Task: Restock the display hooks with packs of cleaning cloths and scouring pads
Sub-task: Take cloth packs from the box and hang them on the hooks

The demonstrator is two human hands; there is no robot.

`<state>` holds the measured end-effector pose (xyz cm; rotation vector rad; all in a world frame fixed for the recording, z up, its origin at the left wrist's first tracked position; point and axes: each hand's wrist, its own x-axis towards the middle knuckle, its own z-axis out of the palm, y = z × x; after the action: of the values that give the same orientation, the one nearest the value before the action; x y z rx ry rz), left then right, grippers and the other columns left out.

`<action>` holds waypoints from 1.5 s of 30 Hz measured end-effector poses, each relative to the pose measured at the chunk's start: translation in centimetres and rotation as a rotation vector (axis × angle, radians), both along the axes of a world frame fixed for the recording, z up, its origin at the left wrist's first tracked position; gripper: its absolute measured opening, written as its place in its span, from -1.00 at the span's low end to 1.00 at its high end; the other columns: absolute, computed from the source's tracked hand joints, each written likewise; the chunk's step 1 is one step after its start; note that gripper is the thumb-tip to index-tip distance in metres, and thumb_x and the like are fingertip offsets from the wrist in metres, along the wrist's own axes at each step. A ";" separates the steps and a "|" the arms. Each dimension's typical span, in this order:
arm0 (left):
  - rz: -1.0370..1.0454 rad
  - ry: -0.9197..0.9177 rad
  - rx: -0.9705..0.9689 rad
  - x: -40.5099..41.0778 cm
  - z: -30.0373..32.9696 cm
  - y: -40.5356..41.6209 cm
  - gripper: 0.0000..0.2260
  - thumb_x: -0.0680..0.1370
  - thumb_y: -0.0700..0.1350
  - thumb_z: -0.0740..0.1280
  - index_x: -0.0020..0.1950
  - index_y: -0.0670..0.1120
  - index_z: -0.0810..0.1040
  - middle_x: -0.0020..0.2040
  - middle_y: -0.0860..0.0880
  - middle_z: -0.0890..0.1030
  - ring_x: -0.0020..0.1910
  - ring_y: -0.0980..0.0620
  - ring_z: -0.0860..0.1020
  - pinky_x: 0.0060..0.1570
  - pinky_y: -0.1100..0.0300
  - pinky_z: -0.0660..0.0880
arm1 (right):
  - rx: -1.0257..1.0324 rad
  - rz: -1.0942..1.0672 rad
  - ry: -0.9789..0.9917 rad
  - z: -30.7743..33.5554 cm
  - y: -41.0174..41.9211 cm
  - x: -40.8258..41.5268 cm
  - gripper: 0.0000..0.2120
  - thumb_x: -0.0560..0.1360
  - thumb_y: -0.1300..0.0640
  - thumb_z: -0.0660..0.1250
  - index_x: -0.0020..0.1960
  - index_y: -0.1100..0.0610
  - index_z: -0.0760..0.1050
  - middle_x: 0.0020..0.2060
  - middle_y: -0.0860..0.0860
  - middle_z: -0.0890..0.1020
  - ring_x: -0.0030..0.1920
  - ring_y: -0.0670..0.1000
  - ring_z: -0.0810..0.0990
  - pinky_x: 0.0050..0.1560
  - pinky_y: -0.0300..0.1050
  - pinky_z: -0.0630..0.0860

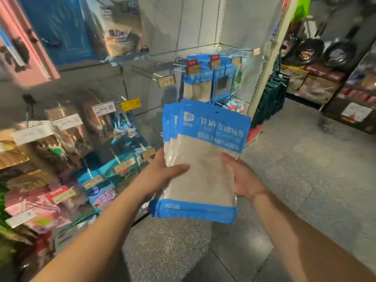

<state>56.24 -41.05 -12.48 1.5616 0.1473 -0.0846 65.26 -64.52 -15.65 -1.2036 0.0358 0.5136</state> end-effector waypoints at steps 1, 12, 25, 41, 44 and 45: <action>-0.034 0.008 0.007 1.2 -0.1 -0.9 -0.26 0.31 0.10 0.64 0.37 0.00 0.38 0.22 -0.06 0.67 0.16 -0.09 0.67 0.18 -0.13 0.57 | -0.014 -0.032 -0.004 -0.1 -1.3 0.9 -0.56 0.47 0.04 0.38 0.32 0.15 0.54 0.15 0.14 0.67 0.13 0.15 0.67 0.08 0.06 0.62; 0.061 -0.012 -0.145 22.8 -0.3 -6.0 -0.48 0.51 0.15 0.39 0.40 0.02 0.33 0.17 0.06 0.59 -0.18 0.16 0.61 -0.35 0.29 0.48 | -0.132 -0.133 -0.037 -1.0 -8.4 13.4 -0.76 0.53 0.16 0.34 0.18 0.12 0.58 0.06 0.12 0.70 0.01 0.10 0.71 0.04 0.02 0.64; 0.048 0.184 -0.426 42.8 -2.5 -6.7 -0.82 0.60 -0.15 0.39 0.18 -0.12 0.54 -0.11 -0.10 0.75 -0.24 -0.02 0.72 -0.30 0.11 0.65 | -0.145 -0.180 0.084 -3.6 -7.7 32.1 -0.40 0.34 0.05 0.46 0.36 0.13 0.48 0.16 0.13 0.67 0.17 0.18 0.65 0.20 0.14 0.56; 0.357 0.221 -0.407 53.5 -6.7 -7.5 -0.84 0.62 -0.15 0.38 0.19 -0.11 0.61 -0.02 -0.08 0.75 -0.11 -0.04 0.73 -0.19 0.10 0.66 | -0.384 -0.166 -0.238 -6.3 -7.0 50.7 -0.29 0.50 0.10 0.46 0.51 -0.15 0.17 0.17 -0.17 0.56 0.06 -0.22 0.64 0.14 -0.10 0.56; 0.443 0.220 -0.380 55.8 -6.9 -8.5 -0.81 0.60 -0.11 0.41 0.20 -0.07 0.61 0.07 -0.11 0.73 0.02 -0.12 0.71 0.08 -0.08 0.62 | -0.373 -0.131 -0.359 -5.0 -7.1 55.4 -0.31 0.52 0.17 0.45 0.49 -0.10 0.16 0.17 -0.07 0.55 0.05 -0.12 0.65 0.04 -0.19 0.60; 0.476 0.219 -0.370 56.6 -6.9 -8.8 -0.81 0.59 -0.09 0.42 0.19 -0.07 0.61 0.06 -0.11 0.73 0.03 -0.13 0.71 0.12 -0.11 0.61 | -0.371 -0.109 -0.396 -4.8 -7.1 56.6 -0.34 0.52 0.18 0.45 0.45 -0.13 0.18 0.17 -0.10 0.52 0.06 -0.14 0.63 0.03 -0.23 0.59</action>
<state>112.83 -49.89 -19.35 1.1126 0.6362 0.0895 121.89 -71.65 -20.45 -1.6400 -0.1469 0.1674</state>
